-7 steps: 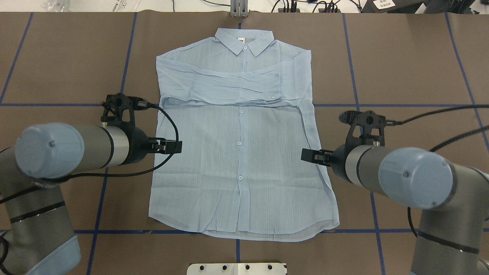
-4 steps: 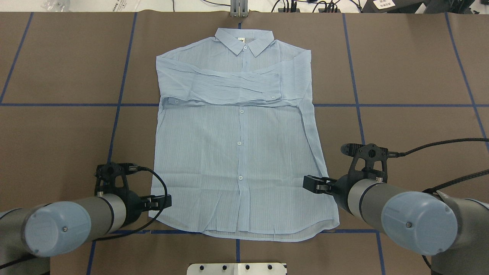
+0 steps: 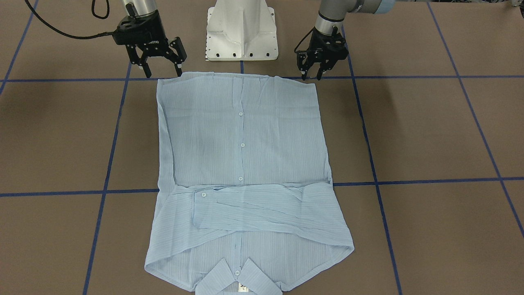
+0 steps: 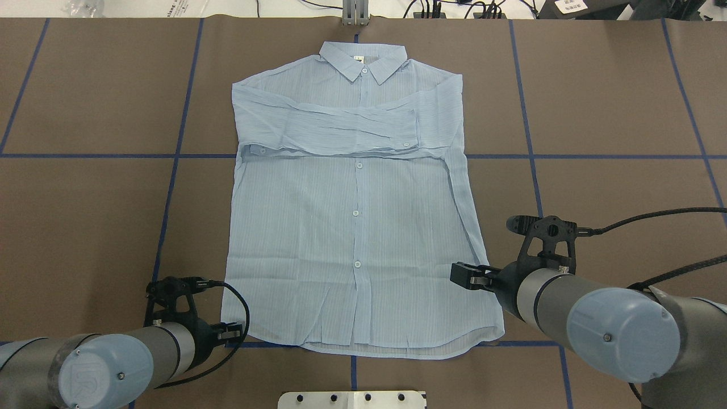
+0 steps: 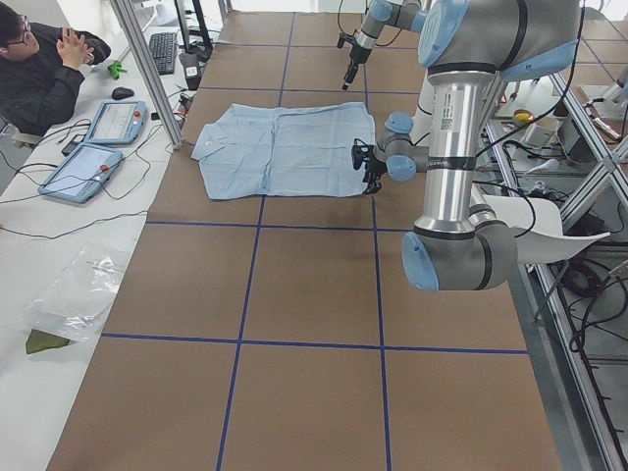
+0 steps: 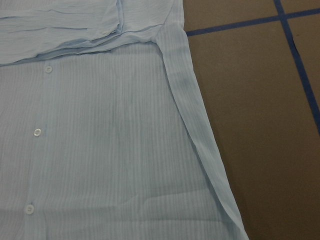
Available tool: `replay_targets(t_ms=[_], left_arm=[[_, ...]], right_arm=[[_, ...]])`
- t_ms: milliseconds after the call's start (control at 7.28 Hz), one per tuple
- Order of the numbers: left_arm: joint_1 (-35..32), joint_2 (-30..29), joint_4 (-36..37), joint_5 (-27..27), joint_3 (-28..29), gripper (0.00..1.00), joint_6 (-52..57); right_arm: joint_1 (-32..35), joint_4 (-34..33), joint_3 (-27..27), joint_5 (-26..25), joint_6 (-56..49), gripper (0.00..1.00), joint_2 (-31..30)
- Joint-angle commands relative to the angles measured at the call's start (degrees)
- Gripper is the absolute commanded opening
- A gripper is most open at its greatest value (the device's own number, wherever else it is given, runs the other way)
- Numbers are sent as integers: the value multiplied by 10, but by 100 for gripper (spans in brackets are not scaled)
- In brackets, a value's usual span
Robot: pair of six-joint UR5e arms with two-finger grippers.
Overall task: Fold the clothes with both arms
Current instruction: 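Lower both grippers onto the hem corners nearest the robot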
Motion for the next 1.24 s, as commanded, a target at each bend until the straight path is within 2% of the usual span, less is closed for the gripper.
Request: replay_targets(t_ms=[0, 549, 687, 961, 1099], left_arm=[[1, -3, 2, -3, 5, 57, 4], [0, -14, 1, -3, 24, 56, 5], [0, -14, 1, -3, 24, 50, 4], [-2, -14, 1, -1, 26, 22, 4], [-6, -14, 0, -1, 29, 21, 5]], right_arm=[[1, 0, 1, 0, 0, 100, 0], [1, 0, 0, 0, 0, 100, 0], [1, 0, 0, -1, 0, 100, 0], [1, 0, 0, 0, 0, 100, 0], [1, 0, 0, 0, 0, 100, -1]])
